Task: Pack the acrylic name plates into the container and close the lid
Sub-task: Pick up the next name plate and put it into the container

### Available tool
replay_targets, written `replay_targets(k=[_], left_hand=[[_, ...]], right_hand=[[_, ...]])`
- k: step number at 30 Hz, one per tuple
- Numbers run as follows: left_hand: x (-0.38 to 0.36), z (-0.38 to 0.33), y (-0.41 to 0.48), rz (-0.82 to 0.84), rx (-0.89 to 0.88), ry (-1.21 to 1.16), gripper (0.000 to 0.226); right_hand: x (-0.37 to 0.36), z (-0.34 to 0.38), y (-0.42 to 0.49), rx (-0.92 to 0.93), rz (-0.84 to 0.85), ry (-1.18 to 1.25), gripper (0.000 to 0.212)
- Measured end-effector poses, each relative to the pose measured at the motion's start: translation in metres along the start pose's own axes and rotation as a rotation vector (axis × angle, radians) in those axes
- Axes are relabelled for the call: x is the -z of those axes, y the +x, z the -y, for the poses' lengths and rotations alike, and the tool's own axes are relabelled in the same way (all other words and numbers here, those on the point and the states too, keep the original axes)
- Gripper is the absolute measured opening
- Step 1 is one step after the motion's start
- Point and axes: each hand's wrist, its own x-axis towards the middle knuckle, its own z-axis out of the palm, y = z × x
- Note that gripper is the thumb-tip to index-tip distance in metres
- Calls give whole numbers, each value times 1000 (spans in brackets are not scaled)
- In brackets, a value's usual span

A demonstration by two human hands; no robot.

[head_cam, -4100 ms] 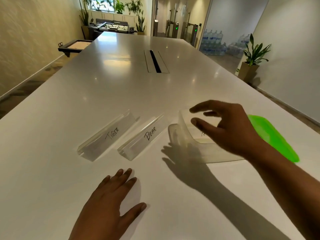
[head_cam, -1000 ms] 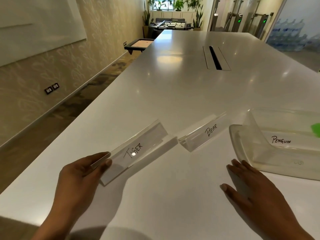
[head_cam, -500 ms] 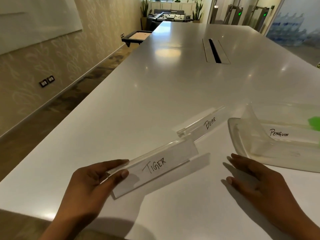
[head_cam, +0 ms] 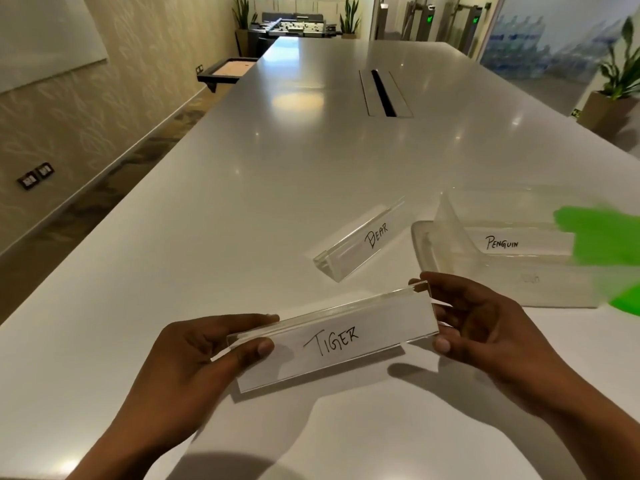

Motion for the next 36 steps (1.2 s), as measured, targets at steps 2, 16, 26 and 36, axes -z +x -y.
replay_targets(k=[2, 16, 26, 36], left_hand=[[-4, -2, 4, 9, -22, -12, 23], [-18, -33, 21, -24, -155, -58, 23], [-28, -44, 37, -32, -169, -418, 71], [-47, -57, 43, -49, -181, -668, 74]], right_hand=[[2, -1, -1, 18, -6, 23, 68], [11, 11, -11, 183, -194, 90, 54], [6, 30, -7, 229, -282, 281, 63], [15, 40, -11, 223, -360, 363, 66]])
